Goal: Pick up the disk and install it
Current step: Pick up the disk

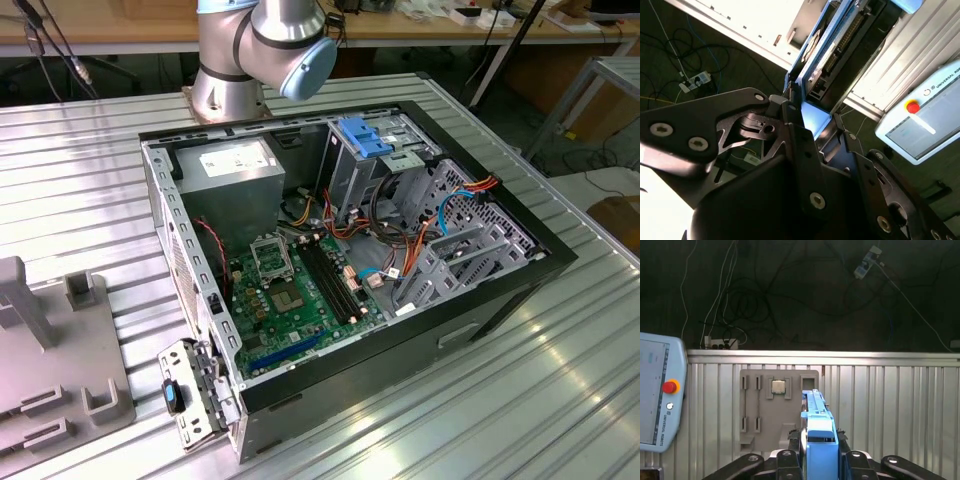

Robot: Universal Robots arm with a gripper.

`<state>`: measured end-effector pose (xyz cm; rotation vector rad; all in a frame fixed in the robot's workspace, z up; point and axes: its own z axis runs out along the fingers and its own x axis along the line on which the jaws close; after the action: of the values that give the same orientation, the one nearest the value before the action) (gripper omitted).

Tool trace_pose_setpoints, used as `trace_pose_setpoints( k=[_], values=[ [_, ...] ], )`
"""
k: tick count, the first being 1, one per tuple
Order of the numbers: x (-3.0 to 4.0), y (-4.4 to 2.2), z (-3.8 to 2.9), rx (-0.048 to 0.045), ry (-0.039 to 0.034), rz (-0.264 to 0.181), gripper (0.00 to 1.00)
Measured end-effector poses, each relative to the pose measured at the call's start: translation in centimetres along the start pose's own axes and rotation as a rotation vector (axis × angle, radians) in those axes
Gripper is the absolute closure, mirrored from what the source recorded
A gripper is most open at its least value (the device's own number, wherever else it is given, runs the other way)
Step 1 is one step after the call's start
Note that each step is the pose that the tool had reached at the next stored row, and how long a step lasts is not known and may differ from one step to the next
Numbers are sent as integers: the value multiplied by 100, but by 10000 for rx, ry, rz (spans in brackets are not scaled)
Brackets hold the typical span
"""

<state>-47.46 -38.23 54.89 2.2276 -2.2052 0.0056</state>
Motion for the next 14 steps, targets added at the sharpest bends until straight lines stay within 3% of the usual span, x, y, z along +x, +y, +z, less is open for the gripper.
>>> trace_pose_setpoints(
  k=[7,14],
  values=[
    [1,-5,0,0,-3,0,64],
    [2,-156,-1,-1,-3,0,64]
  ],
)
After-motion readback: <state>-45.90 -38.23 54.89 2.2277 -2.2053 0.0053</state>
